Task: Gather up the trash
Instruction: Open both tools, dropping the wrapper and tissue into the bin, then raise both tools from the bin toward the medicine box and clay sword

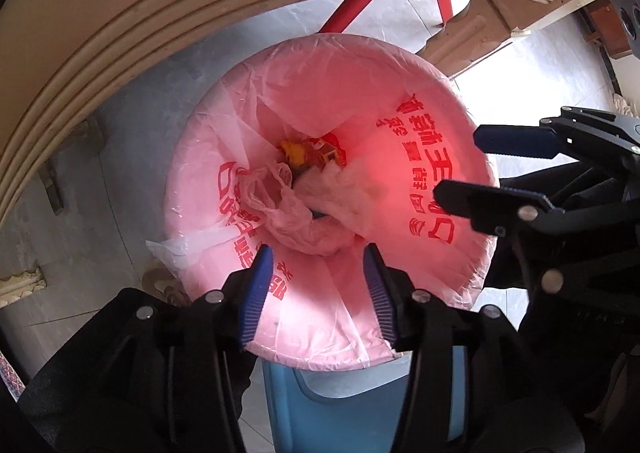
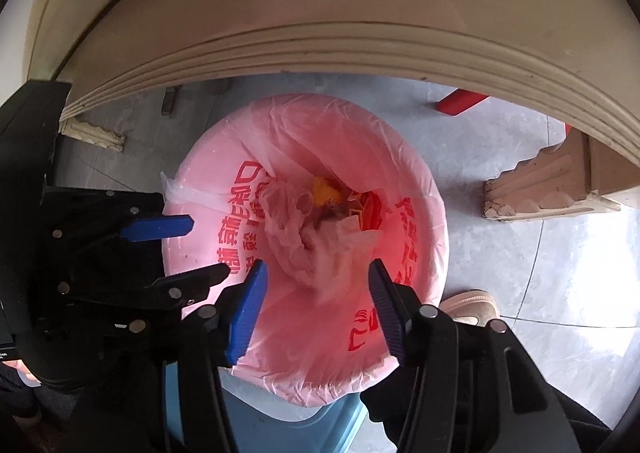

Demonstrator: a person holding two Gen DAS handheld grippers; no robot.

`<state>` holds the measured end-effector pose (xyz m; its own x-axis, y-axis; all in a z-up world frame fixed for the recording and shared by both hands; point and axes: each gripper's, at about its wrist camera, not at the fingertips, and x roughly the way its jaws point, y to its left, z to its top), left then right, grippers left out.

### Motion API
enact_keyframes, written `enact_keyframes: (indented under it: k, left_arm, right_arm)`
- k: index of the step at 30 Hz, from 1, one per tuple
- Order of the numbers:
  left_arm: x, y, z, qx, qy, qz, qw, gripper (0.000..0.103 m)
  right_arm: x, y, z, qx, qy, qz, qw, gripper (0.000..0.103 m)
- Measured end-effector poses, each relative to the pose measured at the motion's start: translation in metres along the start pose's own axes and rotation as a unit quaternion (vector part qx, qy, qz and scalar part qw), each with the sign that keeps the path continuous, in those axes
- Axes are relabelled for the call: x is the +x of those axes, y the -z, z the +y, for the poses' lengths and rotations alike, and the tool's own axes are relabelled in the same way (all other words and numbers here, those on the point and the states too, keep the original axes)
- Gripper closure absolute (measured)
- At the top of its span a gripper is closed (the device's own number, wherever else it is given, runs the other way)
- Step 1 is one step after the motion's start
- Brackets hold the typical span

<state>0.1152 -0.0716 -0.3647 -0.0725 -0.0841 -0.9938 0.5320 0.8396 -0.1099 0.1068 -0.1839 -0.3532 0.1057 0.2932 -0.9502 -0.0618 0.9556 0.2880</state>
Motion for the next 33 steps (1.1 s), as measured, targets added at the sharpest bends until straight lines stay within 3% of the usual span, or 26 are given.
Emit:
enact_keyframes:
  k: [13, 15, 23, 27, 33]
  left_arm:
    - [-0.009, 0.007, -0.005, 0.012, -0.008, -0.006, 0.9999, 0.054]
    - [-0.011, 0.010, -0.006, 0.016, -0.012, -0.006, 0.9998, 0.050]
    - [-0.035, 0.028, -0.013, 0.034, -0.019, -0.017, 0.9991, 0.048]
    - [-0.066, 0.043, -0.019, 0.049, -0.021, -0.034, 0.9980, 0.048]
    - [-0.155, 0.061, -0.021, 0.097, -0.049, -0.080, 0.9909, 0.047]
  right_arm:
    - [-0.005, 0.003, 0.002, -0.002, 0.004, 0.000, 1.000, 0.051]
    - [-0.006, 0.004, 0.004, -0.003, 0.006, -0.001, 1.000, 0.051]
    - [-0.030, 0.017, 0.017, -0.020, 0.010, -0.011, 1.000, 0.051]
    - [-0.062, 0.024, 0.031, -0.036, -0.003, -0.029, 0.999, 0.051]
    - [-0.136, 0.028, 0.055, -0.085, -0.001, -0.068, 0.994, 0.051]
